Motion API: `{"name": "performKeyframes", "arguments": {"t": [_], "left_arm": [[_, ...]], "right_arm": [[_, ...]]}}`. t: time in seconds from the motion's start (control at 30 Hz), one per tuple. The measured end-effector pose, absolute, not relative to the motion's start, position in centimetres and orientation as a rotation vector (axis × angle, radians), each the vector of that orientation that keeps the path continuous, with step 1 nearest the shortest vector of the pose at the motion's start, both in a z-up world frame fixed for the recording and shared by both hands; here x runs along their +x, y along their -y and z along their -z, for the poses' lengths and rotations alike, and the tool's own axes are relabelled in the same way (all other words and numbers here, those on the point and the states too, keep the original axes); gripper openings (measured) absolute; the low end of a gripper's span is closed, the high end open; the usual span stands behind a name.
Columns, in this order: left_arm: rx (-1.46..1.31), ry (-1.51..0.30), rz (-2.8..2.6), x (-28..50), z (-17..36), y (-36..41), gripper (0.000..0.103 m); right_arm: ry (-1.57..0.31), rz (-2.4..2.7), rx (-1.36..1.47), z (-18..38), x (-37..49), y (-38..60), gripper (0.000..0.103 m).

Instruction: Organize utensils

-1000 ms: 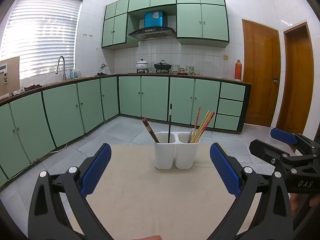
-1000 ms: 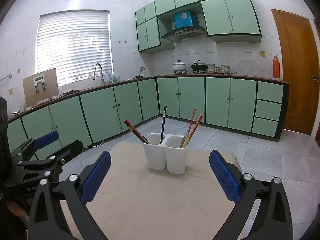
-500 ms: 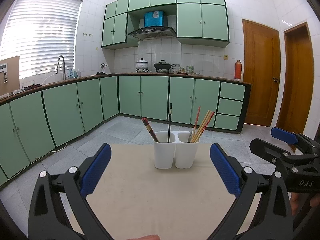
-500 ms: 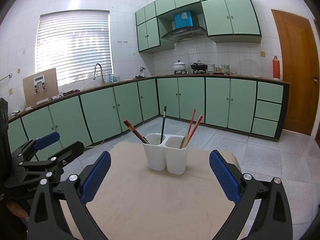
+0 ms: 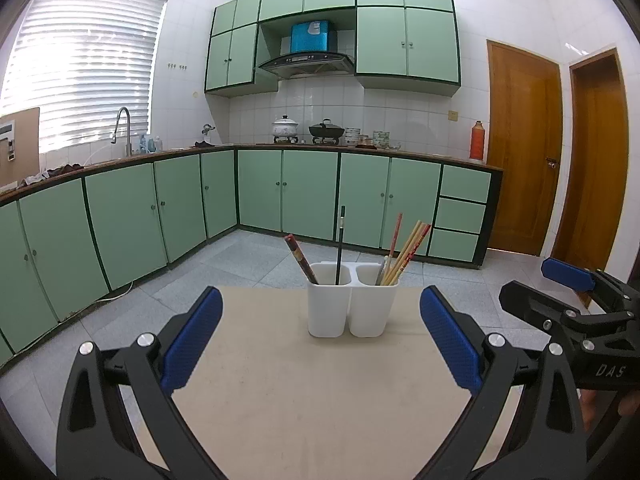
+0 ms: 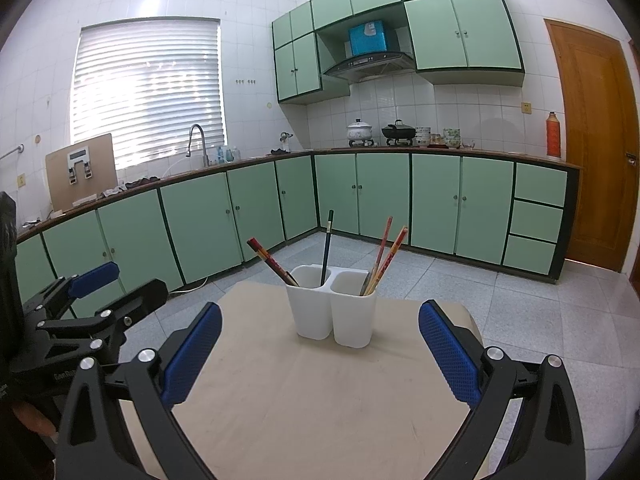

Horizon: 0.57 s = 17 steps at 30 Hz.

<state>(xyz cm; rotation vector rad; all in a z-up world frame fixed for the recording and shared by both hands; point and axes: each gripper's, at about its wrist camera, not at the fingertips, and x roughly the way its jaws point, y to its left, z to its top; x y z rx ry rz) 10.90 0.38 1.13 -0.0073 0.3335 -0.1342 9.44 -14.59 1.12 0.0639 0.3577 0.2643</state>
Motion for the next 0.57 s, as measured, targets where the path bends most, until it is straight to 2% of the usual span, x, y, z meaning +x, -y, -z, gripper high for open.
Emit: {"name": "performKeyframes", "arguments": {"t": [0.57], "left_arm": [[-0.011,-0.338,0.132,11.12,-1.12,-0.49,0.096]], "right_arm": [[-0.359,-0.264,0.064,-1.01,9.62,14.61,0.097]]}}
